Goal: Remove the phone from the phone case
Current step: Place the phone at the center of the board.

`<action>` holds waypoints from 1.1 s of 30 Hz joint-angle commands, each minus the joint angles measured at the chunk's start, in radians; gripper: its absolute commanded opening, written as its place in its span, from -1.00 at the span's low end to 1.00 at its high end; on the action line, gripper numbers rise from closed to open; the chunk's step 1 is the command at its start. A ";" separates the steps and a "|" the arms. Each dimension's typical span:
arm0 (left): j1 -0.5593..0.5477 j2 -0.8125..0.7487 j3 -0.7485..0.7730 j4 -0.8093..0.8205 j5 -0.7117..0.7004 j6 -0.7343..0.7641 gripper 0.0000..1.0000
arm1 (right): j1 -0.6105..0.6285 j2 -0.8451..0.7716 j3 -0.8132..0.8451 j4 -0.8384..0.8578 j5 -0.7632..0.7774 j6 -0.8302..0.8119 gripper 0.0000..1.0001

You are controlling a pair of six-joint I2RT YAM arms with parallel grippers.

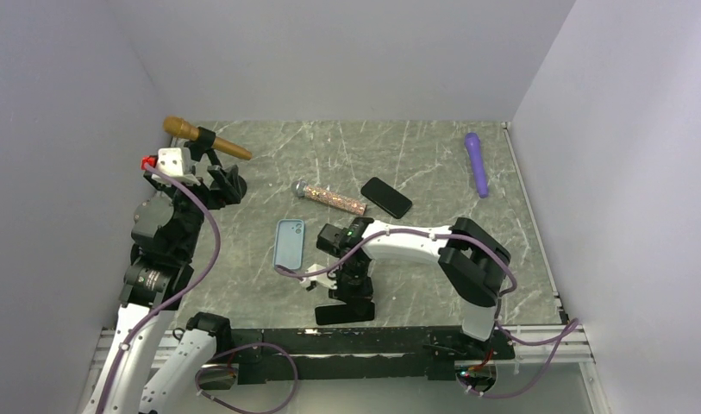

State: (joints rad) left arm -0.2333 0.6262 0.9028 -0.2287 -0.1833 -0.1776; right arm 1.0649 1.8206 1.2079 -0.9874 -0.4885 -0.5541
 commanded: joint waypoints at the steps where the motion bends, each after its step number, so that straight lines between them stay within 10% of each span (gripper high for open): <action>1: -0.004 0.001 -0.004 0.033 -0.043 0.018 0.90 | 0.004 0.035 0.072 -0.003 -0.049 -0.052 -1.00; 9: -0.004 0.004 -0.007 0.032 -0.047 0.019 0.88 | 0.004 0.095 0.057 0.026 -0.007 -0.047 -1.00; 33: -0.009 0.041 0.005 0.020 -0.053 0.022 0.86 | -0.125 0.157 0.077 0.134 0.004 -0.097 -0.02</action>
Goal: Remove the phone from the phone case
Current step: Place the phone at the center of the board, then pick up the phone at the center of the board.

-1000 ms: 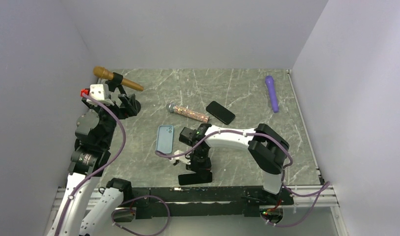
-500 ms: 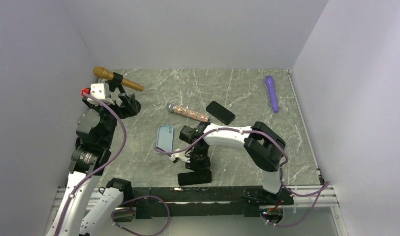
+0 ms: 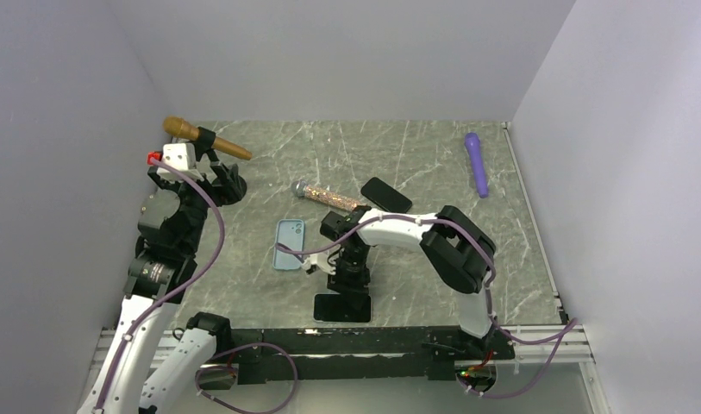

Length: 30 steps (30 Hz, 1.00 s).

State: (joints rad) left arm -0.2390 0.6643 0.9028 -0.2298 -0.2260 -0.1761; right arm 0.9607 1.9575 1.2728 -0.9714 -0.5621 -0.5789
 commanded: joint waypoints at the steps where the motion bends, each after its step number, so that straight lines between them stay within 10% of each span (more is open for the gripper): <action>1: -0.003 0.004 0.005 0.023 -0.009 0.021 0.86 | -0.022 0.021 0.017 0.120 0.075 -0.067 0.03; 3: -0.003 0.007 0.003 0.020 -0.007 0.022 0.86 | -0.029 0.012 0.025 0.119 0.077 -0.056 0.18; 6: -0.004 0.007 0.003 0.019 -0.008 0.021 0.86 | -0.064 -0.049 0.024 0.143 0.108 -0.016 0.98; 11: -0.005 0.003 0.004 0.015 -0.021 0.023 0.86 | -0.228 -0.308 -0.077 0.433 0.258 0.203 1.00; 14: -0.006 0.001 0.002 0.014 -0.025 0.020 0.86 | -0.346 -0.404 -0.146 0.645 0.636 0.523 1.00; 18: -0.008 -0.002 -0.003 0.019 -0.017 0.019 0.86 | -0.554 -0.290 0.022 0.473 0.611 0.754 1.00; 30: -0.007 -0.010 -0.019 0.035 0.001 0.020 0.95 | -0.619 -0.018 0.133 0.490 0.349 0.298 0.99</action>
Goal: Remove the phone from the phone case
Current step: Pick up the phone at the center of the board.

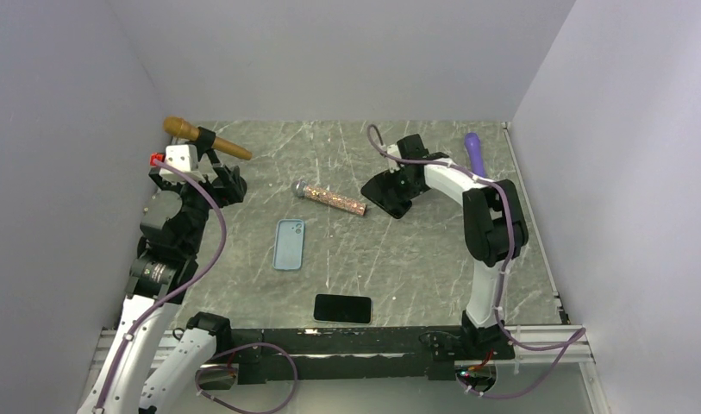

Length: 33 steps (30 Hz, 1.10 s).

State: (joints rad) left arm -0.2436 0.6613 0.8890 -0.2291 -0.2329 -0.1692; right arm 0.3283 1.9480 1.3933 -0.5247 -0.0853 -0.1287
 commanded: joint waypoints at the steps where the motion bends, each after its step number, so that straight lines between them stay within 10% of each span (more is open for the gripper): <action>1: -0.003 -0.006 -0.005 0.034 0.011 0.013 0.96 | 0.015 0.015 0.035 0.014 -0.123 -0.178 0.99; 22: 0.005 0.027 -0.013 0.045 0.037 -0.006 0.98 | 0.047 0.329 0.273 -0.226 0.004 -0.196 0.95; 33: 0.007 0.045 -0.020 0.061 0.115 -0.018 0.98 | 0.036 0.195 0.216 -0.088 -0.115 -0.057 -0.47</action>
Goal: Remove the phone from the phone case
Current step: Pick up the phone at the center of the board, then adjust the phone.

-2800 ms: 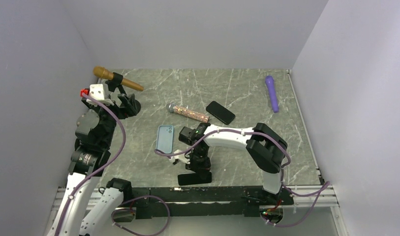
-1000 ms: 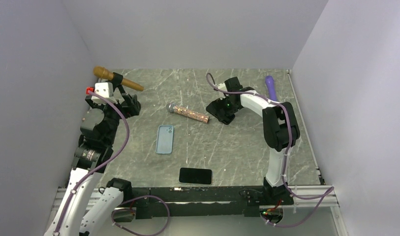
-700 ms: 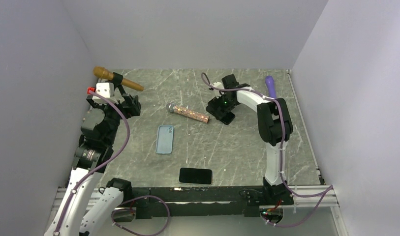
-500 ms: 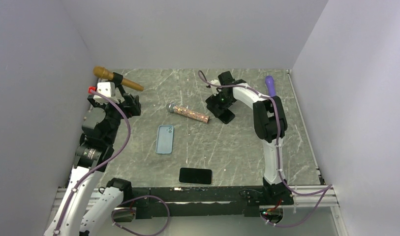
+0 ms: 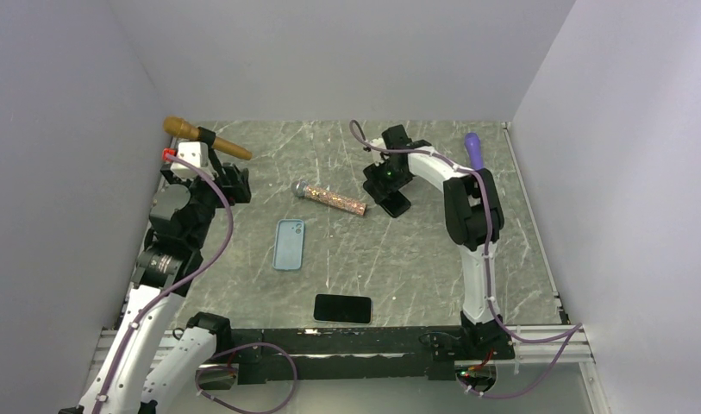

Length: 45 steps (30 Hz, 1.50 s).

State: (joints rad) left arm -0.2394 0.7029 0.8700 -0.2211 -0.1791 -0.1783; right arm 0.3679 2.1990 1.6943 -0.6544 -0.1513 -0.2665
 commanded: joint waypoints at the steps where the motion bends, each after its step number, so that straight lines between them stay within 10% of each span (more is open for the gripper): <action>1: 0.004 0.004 0.000 0.056 0.077 -0.010 0.98 | -0.006 -0.085 -0.112 0.074 -0.066 0.093 -0.48; 12: 0.005 0.082 0.014 0.071 0.280 -0.014 0.98 | -0.015 -0.372 -0.423 0.431 0.030 0.432 -1.00; 24: 0.002 0.365 0.068 0.149 0.764 -0.183 0.98 | 0.031 -0.784 -0.894 0.885 0.067 0.674 -1.00; 35: -0.012 0.461 0.077 0.174 0.866 -0.243 0.75 | 0.345 -0.855 -0.865 0.975 0.271 0.683 -1.00; 45: -0.019 0.534 0.082 0.168 0.863 -0.276 0.98 | 0.512 -0.802 -0.783 1.070 0.342 0.661 -1.00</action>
State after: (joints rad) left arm -0.2550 1.2163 0.9085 -0.0906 0.6495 -0.4294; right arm 0.8398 1.3941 0.8421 0.2443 0.1448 0.3931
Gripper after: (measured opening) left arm 0.993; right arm 0.718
